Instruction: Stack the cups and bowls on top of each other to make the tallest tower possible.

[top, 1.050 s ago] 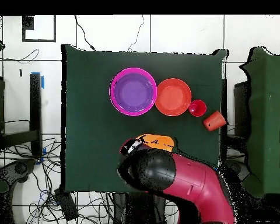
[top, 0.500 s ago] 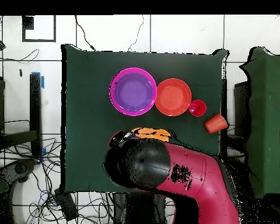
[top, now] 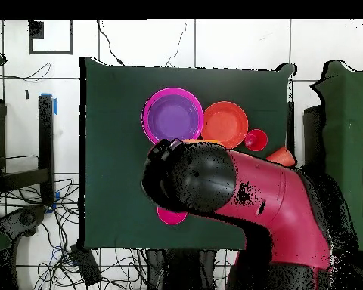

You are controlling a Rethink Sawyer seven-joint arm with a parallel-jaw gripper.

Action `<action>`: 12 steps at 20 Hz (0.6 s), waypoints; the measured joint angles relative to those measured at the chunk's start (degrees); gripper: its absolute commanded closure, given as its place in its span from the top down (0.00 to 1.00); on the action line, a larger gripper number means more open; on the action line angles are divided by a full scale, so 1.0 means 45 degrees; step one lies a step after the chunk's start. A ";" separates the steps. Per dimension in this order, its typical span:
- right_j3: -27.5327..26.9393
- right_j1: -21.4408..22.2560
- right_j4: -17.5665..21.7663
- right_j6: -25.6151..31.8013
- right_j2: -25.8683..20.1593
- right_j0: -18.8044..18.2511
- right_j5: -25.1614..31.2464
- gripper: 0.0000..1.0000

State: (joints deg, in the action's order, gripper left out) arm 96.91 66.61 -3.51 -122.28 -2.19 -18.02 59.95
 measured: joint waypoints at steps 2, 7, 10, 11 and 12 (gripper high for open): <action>-0.0574 -0.0427 0.0005 -0.0036 0.0002 0.0005 0.0008 0.00; -0.2349 -0.2018 -0.0003 -0.0497 0.0071 0.0168 0.0003 0.00; -0.2795 -0.2460 -0.0003 -0.0693 0.0130 0.0256 0.0011 0.00; -0.3172 -0.2831 -0.0003 -0.0887 0.0202 0.0348 0.0005 0.00; -0.3347 -0.3006 -0.0003 -0.0991 0.0235 0.0392 0.0011 0.00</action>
State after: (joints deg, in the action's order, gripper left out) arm 81.84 53.09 -3.52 -126.74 -1.14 -16.25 60.00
